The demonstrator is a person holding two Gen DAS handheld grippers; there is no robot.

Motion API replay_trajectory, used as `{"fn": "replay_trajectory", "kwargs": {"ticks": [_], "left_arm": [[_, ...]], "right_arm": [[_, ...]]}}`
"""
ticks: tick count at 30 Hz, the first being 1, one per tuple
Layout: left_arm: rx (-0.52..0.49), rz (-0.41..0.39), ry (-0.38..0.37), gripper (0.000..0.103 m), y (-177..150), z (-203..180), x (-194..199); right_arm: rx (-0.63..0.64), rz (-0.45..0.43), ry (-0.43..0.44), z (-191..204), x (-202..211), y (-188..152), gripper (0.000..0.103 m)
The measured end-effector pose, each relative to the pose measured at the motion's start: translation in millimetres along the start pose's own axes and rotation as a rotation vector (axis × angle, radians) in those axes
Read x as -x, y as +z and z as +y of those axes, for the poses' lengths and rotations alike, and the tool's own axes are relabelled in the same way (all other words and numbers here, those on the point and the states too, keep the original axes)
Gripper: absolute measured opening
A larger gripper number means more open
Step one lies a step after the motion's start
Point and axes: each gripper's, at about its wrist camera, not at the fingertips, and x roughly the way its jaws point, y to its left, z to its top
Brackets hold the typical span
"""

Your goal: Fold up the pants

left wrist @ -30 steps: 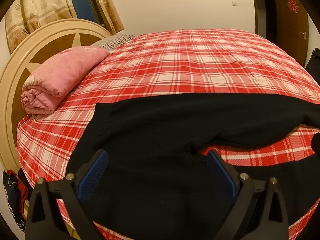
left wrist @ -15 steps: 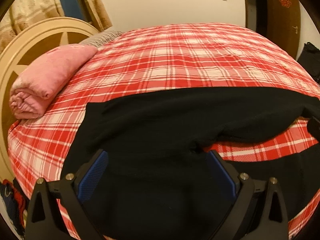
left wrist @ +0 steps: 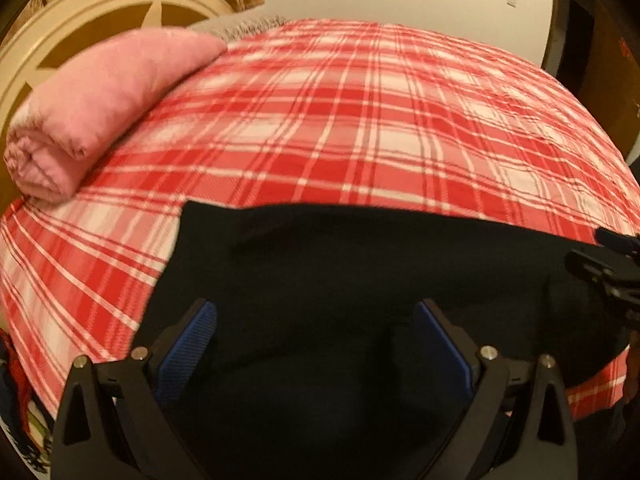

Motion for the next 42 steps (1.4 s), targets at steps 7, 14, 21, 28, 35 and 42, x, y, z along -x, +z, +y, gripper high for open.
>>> {"fn": "replay_trajectory", "kwargs": {"ticks": [7, 14, 21, 28, 35, 42], "left_arm": [[0.000, 0.052, 0.018, 0.101, -2, -1, -27], [0.040, 0.035, -0.011, 0.103, -3, 13, -13], [0.096, -0.042, -0.032, 0.103, -17, 53, 34], [0.131, -0.070, -0.052, 0.103, -9, 70, 54], [0.153, 0.024, -0.132, 0.103, 27, 46, 19], [0.179, 0.145, -0.100, 0.103, 39, 28, -24]], "right_arm": [[0.034, 0.047, 0.060, -8, -33, 1, 0.072], [0.083, 0.037, 0.085, 0, -13, 0, 0.007], [0.113, -0.148, 0.124, 27, 80, -25, 0.006], [0.204, -0.206, 0.182, 86, 128, -108, 0.006], [0.250, -0.176, 0.121, 118, 99, -159, 0.006], [0.219, -0.150, 0.155, 109, 86, -165, 0.006]]}}
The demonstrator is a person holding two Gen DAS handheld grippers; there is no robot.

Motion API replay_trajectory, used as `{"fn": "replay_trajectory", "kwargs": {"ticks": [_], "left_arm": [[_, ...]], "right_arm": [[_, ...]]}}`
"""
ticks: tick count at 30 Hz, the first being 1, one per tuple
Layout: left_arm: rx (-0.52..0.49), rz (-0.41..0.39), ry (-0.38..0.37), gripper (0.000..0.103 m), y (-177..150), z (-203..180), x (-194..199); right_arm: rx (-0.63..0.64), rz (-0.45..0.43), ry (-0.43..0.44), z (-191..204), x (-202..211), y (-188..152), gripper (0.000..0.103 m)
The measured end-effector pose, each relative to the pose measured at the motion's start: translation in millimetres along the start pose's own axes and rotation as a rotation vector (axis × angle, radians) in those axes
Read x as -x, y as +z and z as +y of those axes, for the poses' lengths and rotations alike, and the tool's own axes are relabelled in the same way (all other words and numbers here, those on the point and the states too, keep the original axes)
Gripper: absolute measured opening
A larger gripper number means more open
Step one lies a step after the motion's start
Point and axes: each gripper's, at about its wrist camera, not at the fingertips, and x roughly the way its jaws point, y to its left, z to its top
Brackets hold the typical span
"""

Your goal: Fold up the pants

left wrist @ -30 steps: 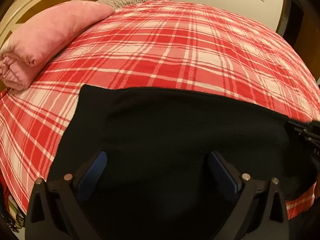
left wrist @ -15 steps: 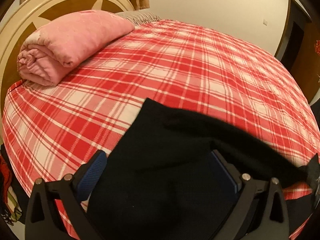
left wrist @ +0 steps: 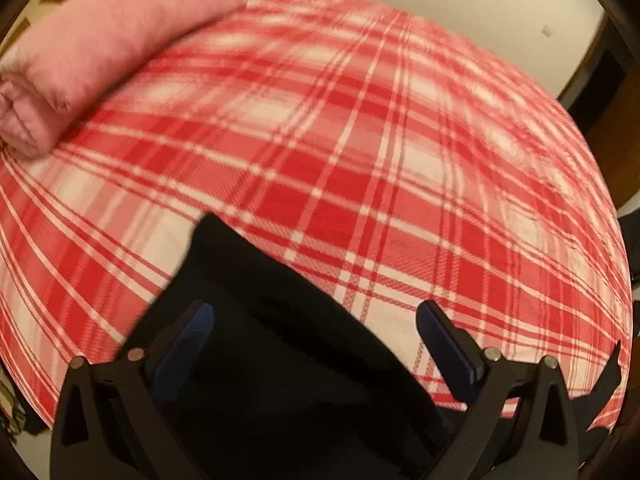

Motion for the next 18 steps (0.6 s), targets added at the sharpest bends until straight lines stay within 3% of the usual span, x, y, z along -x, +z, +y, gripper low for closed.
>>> {"fn": "replay_trajectory", "kwargs": {"ticks": [3, 6, 8, 9, 10, 11, 14, 18], "left_arm": [[0.003, 0.072, 0.033, 0.092, 1, -3, -22], [-0.043, 0.055, 0.091, 0.083, 1, -9, -26], [-0.062, 0.012, 0.111, 0.052, 1, -9, -21], [-0.061, 0.000, 0.105, 0.042, 2, -7, -19], [-0.054, -0.009, 0.076, 0.021, 3, -3, -16], [-0.035, -0.009, 0.019, 0.015, 4, 2, -12], [0.029, -0.064, -0.097, 0.015, 3, 19, 13], [0.038, -0.188, -0.168, 0.015, -14, 30, 66]], "right_arm": [[-0.001, 0.007, 0.001, 1, -2, -4, 0.006], [-0.019, -0.003, 0.005, -3, 0, -2, 0.006], [-0.036, -0.013, 0.004, -6, 3, -1, 0.006], [-0.050, -0.021, 0.004, -9, 5, 1, 0.006], [-0.063, -0.036, 0.003, -12, 10, 4, 0.006], [-0.071, -0.052, -0.002, -15, 15, 8, 0.006], [-0.082, -0.110, -0.019, -22, 34, 22, 0.006], [-0.073, -0.177, -0.026, -21, 63, 36, 0.006]]}}
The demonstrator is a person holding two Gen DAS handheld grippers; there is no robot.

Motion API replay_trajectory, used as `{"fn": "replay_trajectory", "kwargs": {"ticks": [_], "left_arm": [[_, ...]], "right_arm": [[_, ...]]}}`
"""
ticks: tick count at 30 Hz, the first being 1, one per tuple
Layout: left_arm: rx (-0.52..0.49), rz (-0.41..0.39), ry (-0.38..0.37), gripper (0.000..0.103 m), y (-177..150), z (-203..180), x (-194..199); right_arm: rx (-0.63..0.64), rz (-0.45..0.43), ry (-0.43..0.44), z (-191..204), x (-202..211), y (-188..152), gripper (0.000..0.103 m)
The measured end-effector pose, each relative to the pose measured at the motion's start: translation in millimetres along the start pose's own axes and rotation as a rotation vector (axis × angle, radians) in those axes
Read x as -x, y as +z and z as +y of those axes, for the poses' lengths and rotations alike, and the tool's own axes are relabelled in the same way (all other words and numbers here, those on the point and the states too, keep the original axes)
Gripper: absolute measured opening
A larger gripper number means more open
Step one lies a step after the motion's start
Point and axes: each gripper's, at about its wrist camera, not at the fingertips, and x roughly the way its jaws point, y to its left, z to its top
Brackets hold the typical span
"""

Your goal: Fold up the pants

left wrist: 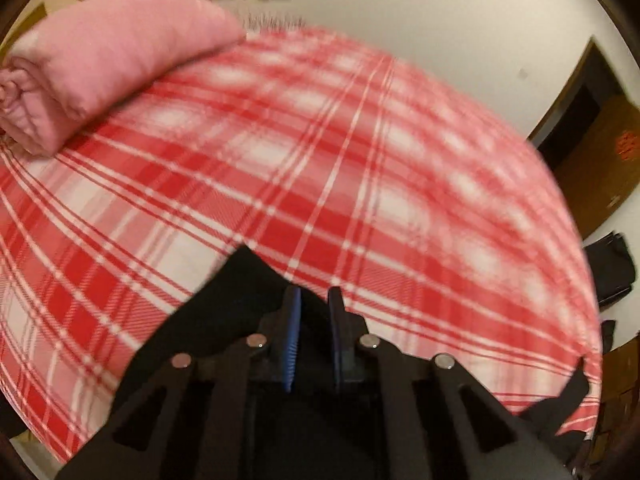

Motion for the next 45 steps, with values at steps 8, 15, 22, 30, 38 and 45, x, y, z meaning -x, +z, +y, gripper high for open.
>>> {"fn": "replay_trajectory", "kwargs": {"ticks": [8, 15, 22, 30, 38, 45], "left_arm": [[-0.029, -0.140, -0.030, 0.026, -32, 23, 79], [-0.053, 0.010, -0.024, 0.085, -17, 5, 36], [-0.094, 0.246, 0.135, 0.084, -14, -28, -65], [-0.165, 0.259, 0.241, 0.046, -30, -41, -86], [0.060, 0.119, 0.014, 0.009, -18, 6, -33], [0.078, -0.059, -0.097, 0.009, -38, 31, 65]], "right_arm": [[0.051, -0.001, 0.029, 28, 28, -18, 0.006], [0.061, 0.100, 0.032, 43, 1, -56, 0.006], [0.043, 0.146, 0.038, 42, -13, -78, 0.006], [0.023, 0.154, 0.059, 37, -15, -82, 0.006], [-0.023, 0.095, 0.047, 22, 0, -64, 0.006], [-0.005, 0.017, 0.051, 26, 33, -40, 0.006]]}}
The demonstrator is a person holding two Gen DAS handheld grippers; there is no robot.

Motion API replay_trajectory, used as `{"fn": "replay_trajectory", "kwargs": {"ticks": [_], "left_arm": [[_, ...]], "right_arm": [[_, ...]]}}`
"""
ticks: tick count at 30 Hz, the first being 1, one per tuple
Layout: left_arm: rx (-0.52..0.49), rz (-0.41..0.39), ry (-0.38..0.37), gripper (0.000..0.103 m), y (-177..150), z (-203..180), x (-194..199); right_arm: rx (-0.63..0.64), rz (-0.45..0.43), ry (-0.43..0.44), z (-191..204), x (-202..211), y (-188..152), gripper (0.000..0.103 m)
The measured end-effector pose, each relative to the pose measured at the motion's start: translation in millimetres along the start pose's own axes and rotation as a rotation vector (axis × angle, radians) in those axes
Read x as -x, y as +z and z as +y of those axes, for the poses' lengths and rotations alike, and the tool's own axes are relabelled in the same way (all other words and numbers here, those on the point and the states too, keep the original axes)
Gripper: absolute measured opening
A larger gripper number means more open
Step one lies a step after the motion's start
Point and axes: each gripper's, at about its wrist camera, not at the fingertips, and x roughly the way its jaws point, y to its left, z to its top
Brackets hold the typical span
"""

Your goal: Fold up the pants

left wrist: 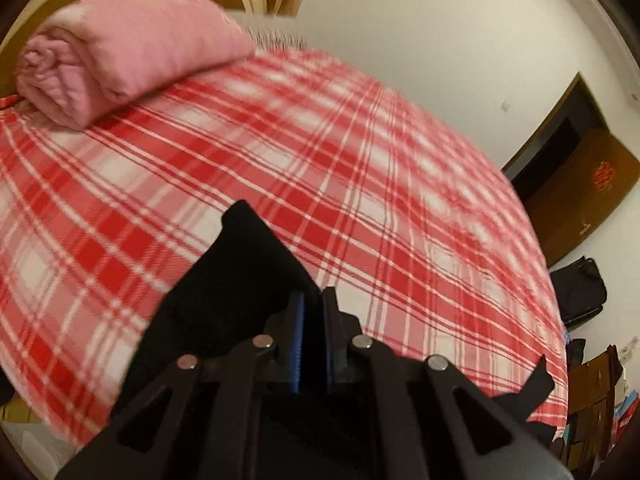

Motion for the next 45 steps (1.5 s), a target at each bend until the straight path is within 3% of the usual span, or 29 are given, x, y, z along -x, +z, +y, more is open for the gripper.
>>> {"fn": "replay_trajectory", "kwargs": {"ticks": [4, 9, 15, 22, 24, 27, 28, 29, 30, 31, 32, 33, 36, 37, 42, 45], "left_arm": [[0.013, -0.049, 0.021, 0.009, -32, 31, 33], [0.066, -0.011, 0.063, 0.009, -77, 70, 27], [0.074, 0.066, 0.151, 0.009, -118, 84, 4], [0.067, 0.079, 0.194, 0.009, -128, 98, 12], [0.050, 0.046, 0.215, 0.011, -125, 98, 23], [-0.024, -0.018, 0.242, 0.015, -114, 84, 37], [-0.061, -0.046, 0.240, 0.023, -108, 75, 40], [-0.079, -0.058, 0.236, 0.038, -103, 70, 41], [-0.084, -0.065, 0.237, 0.048, -99, 68, 40], [-0.080, -0.082, 0.238, 0.060, -93, 64, 39], [-0.074, -0.092, 0.233, 0.062, -91, 65, 39], [-0.071, -0.097, 0.224, 0.062, -89, 64, 39], [-0.075, -0.080, 0.223, 0.063, -89, 63, 32], [-0.080, -0.068, 0.231, 0.064, -91, 64, 30], [-0.074, -0.035, 0.263, 0.064, -102, 74, 29], [-0.062, -0.034, 0.273, 0.064, -103, 80, 31]], "right_arm": [[0.033, 0.022, 0.007, 13, 2, -10, 0.006], [0.016, 0.107, 0.066, 25, -11, -38, 0.006], [0.046, 0.183, 0.039, 35, -29, -59, 0.006], [-0.043, 0.101, 0.036, 15, -16, -39, 0.007], [-0.140, 0.065, 0.095, 0, -13, -30, 0.007], [-0.319, 0.040, 0.249, -24, -18, -21, 0.007], [-0.355, 0.052, 0.287, -28, -22, -20, 0.008], [-0.365, 0.063, 0.302, -27, -26, -18, 0.013], [-0.365, 0.075, 0.316, -24, -29, -18, 0.018], [-0.356, 0.086, 0.337, -20, -32, -18, 0.035], [-0.351, 0.093, 0.354, -16, -33, -19, 0.054], [-0.343, 0.098, 0.368, -11, -33, -20, 0.060], [-0.227, 0.102, 0.295, 6, -31, -23, 0.060], [-0.125, 0.107, 0.217, 17, -32, -23, 0.060], [0.255, 0.174, 0.038, 46, -49, -39, 0.059], [0.353, 0.208, -0.046, 47, -65, -47, 0.043]]}}
